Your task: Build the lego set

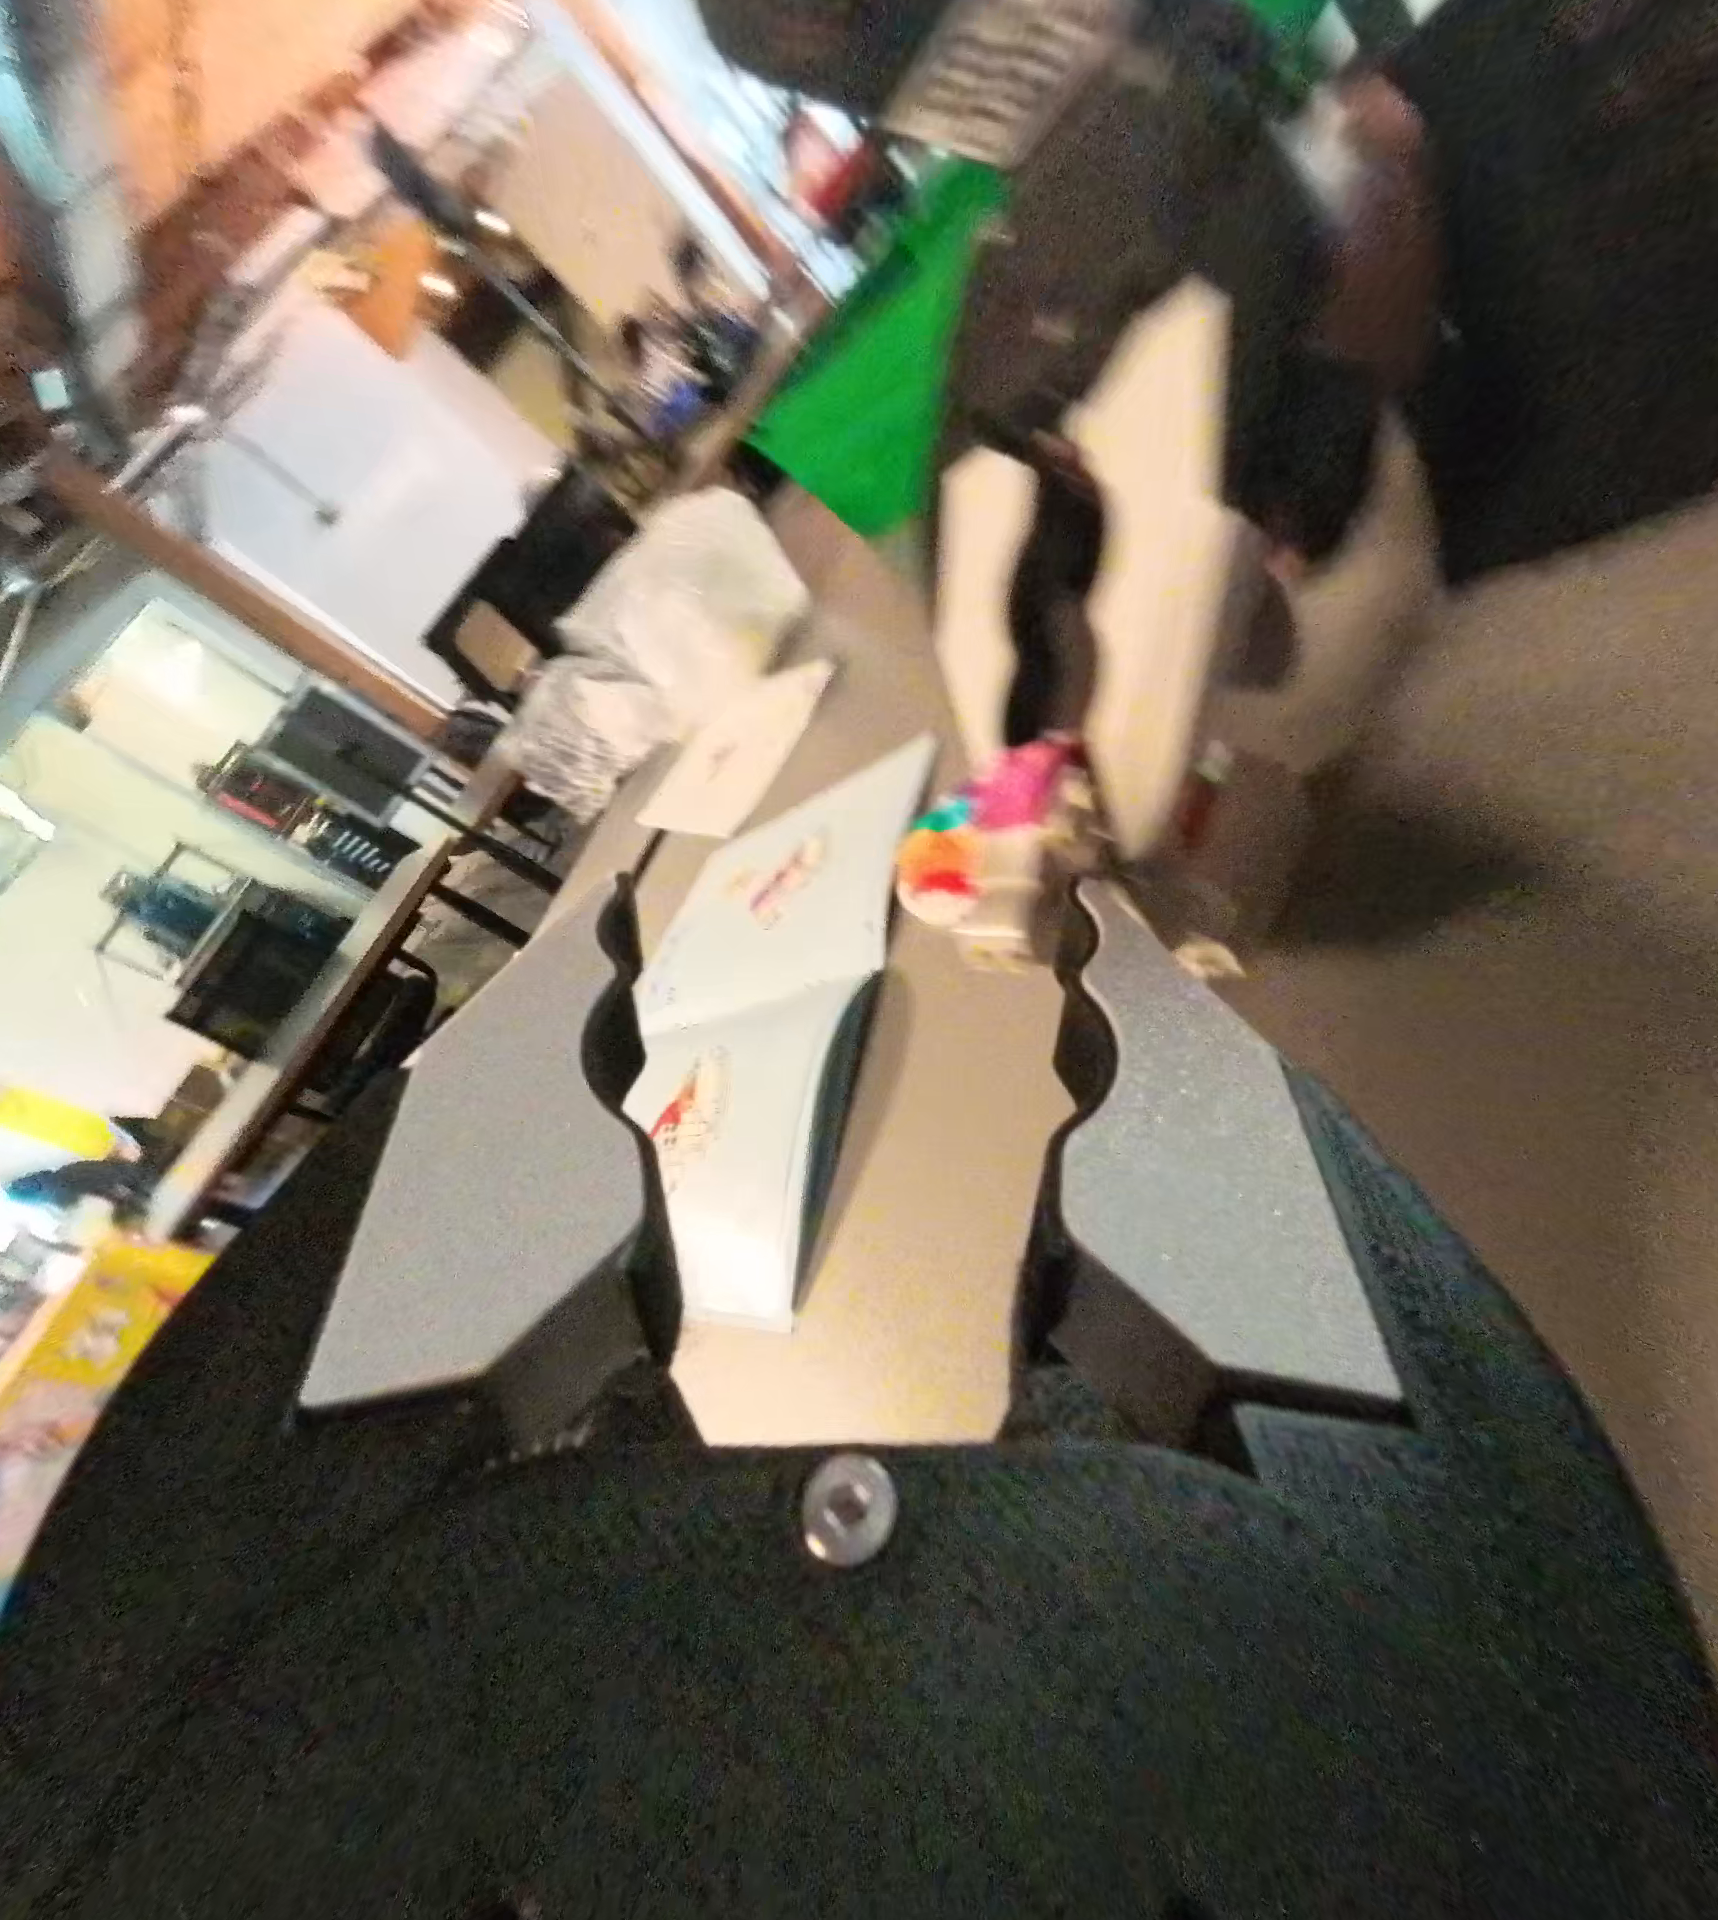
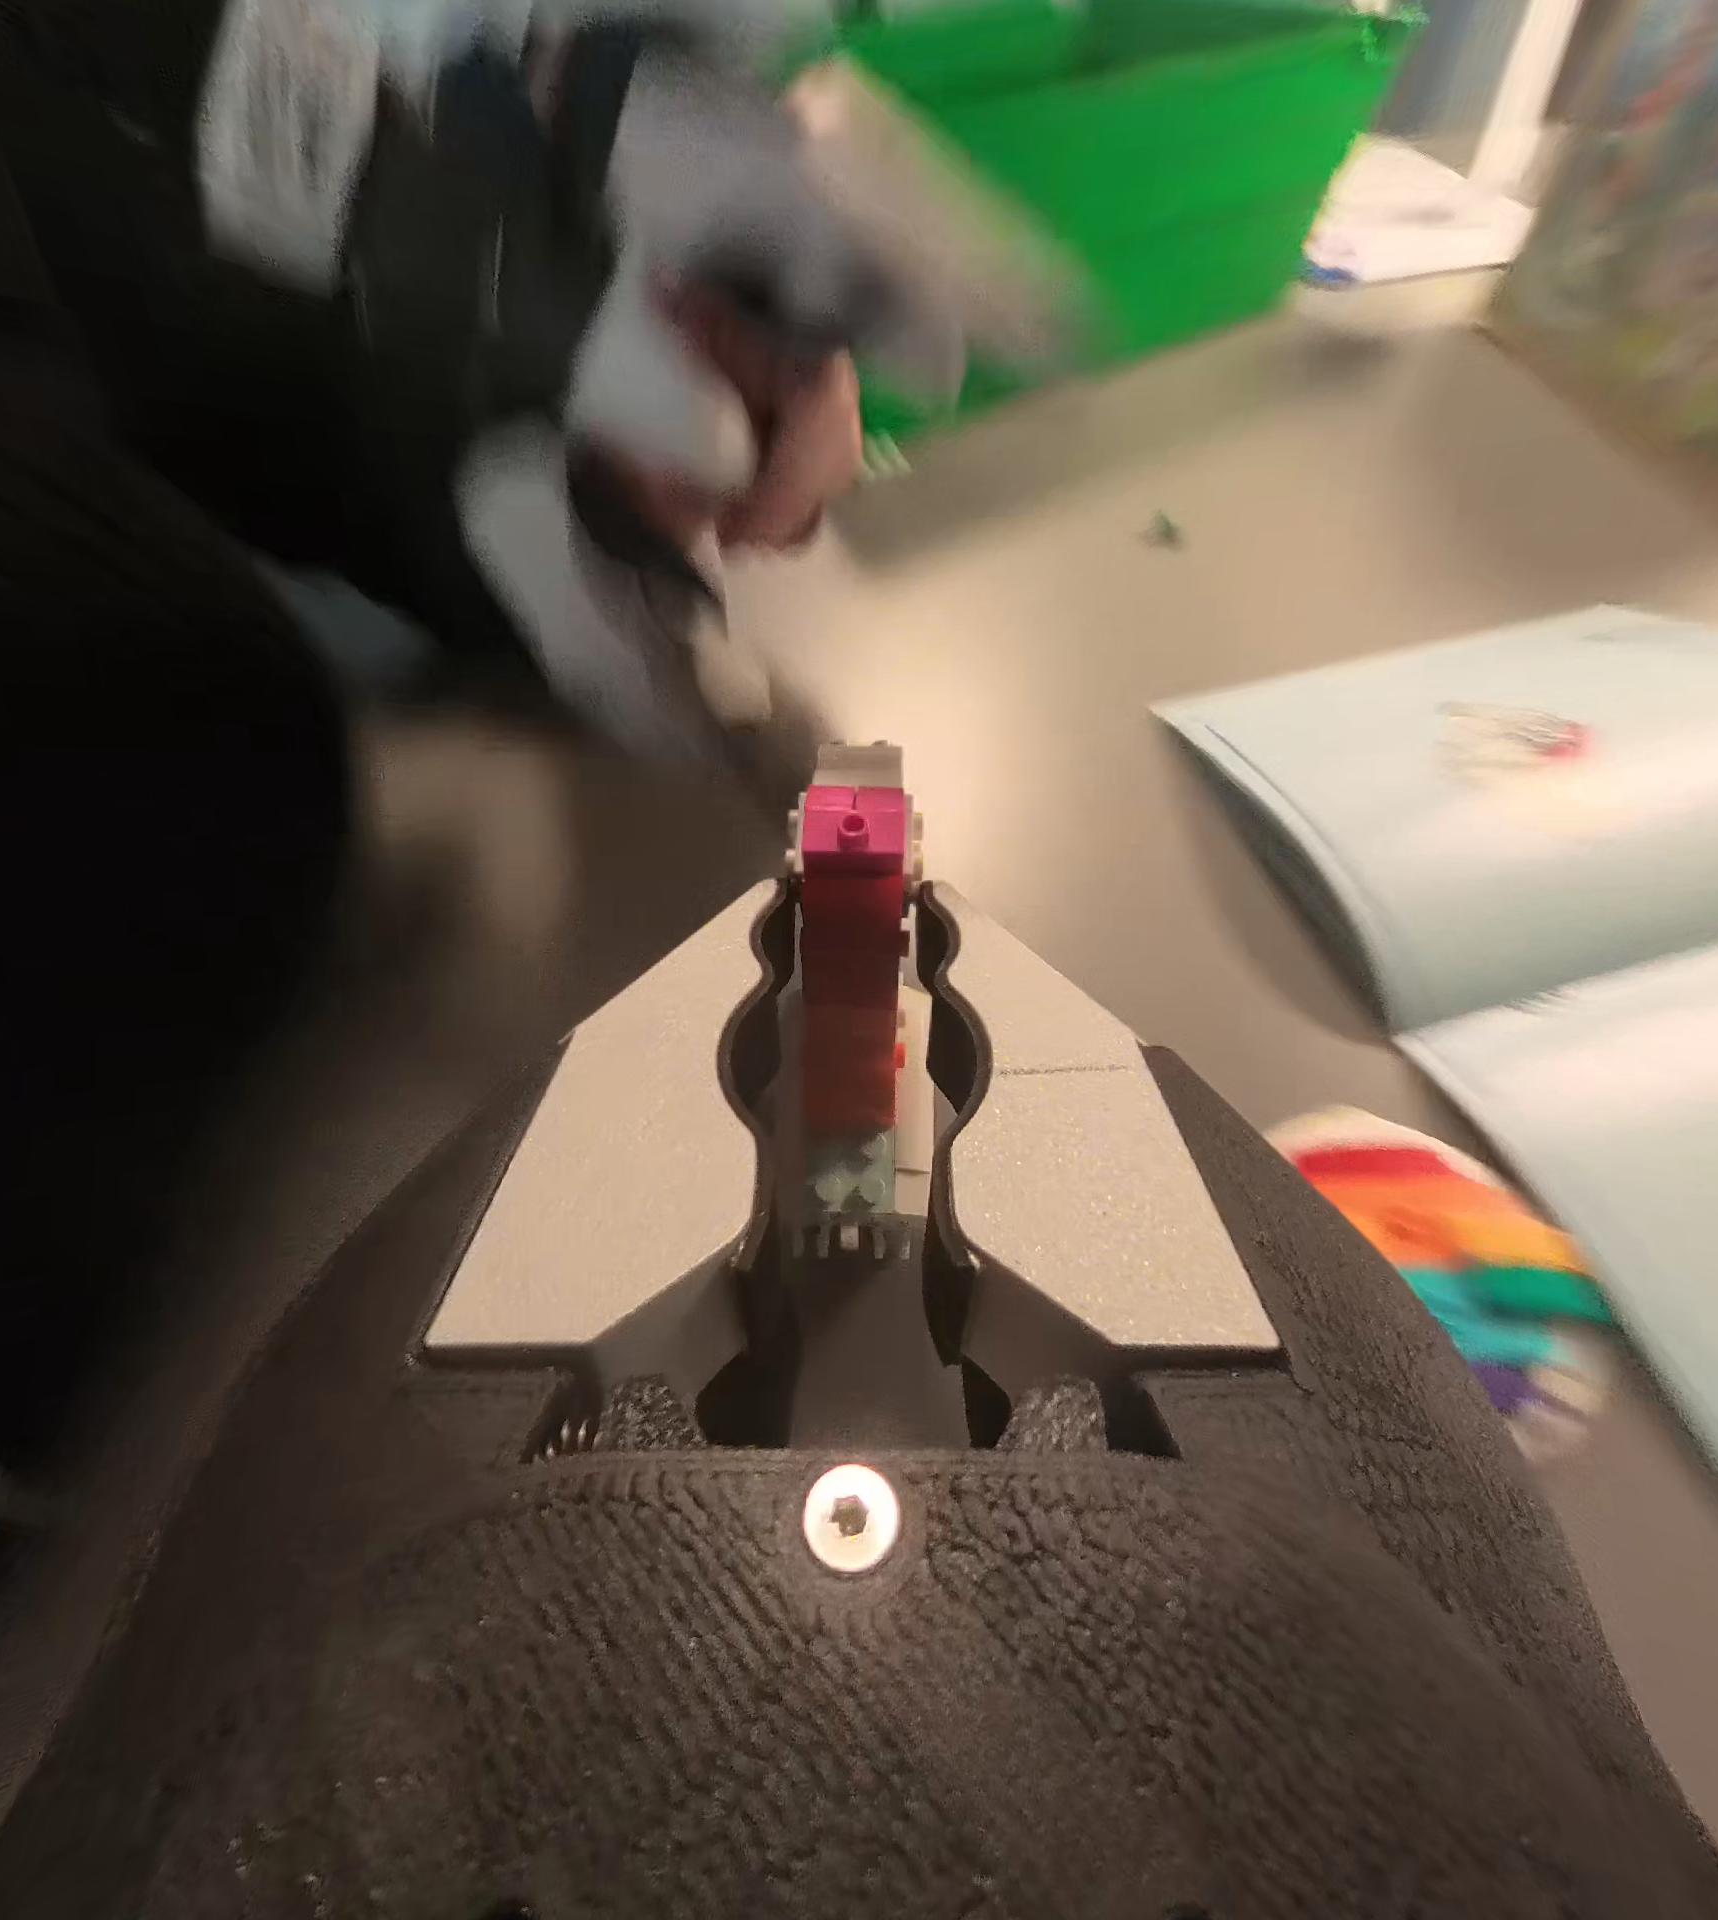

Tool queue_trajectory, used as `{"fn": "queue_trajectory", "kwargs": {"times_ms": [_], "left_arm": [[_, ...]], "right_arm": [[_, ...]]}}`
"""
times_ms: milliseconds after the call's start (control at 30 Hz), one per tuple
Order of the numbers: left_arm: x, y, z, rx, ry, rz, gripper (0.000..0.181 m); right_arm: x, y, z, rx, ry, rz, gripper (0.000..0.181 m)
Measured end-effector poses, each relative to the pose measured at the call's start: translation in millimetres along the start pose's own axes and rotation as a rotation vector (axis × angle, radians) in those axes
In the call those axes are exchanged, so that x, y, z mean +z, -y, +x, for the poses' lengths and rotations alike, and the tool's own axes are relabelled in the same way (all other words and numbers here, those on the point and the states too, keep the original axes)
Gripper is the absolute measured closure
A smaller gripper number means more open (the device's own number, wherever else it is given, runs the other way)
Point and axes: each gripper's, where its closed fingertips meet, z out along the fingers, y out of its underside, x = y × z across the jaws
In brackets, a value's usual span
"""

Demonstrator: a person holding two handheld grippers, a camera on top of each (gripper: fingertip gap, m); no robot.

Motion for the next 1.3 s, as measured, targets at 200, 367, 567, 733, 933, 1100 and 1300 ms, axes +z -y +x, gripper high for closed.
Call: {"fn": "queue_trajectory", "kwargs": {"times_ms": [200,367,567,733,933,1100,1300], "left_arm": [[-20,-16,-64,-0.373,0.173,0.187,0.094],[-22,-29,-75,-0.534,0.163,0.221,0.087],[-30,-31,-85,-0.549,0.186,0.251,0.087],[-33,-33,-93,-0.616,0.202,0.282,0.087],[-32,-36,-95,-0.676,0.204,0.294,0.093],[-20,-34,-70,-0.734,0.017,0.282,0.157],[9,-54,-78,-0.645,0.067,0.183,0.172]], "right_arm": [[11,-8,0,-0.042,-0.029,-0.054,0.159],[12,-7,1,-0.020,-0.020,-0.029,0.159],[8,-2,3,-0.004,-0.011,0.017,0.148],[-28,36,21,-0.018,-0.084,0.283,0.133],[-124,61,100,-0.157,-0.785,0.638,0.146],[-181,34,135,-0.170,-1.282,0.576,0.157],[-196,16,151,-0.083,-1.388,0.562,0.158]]}}
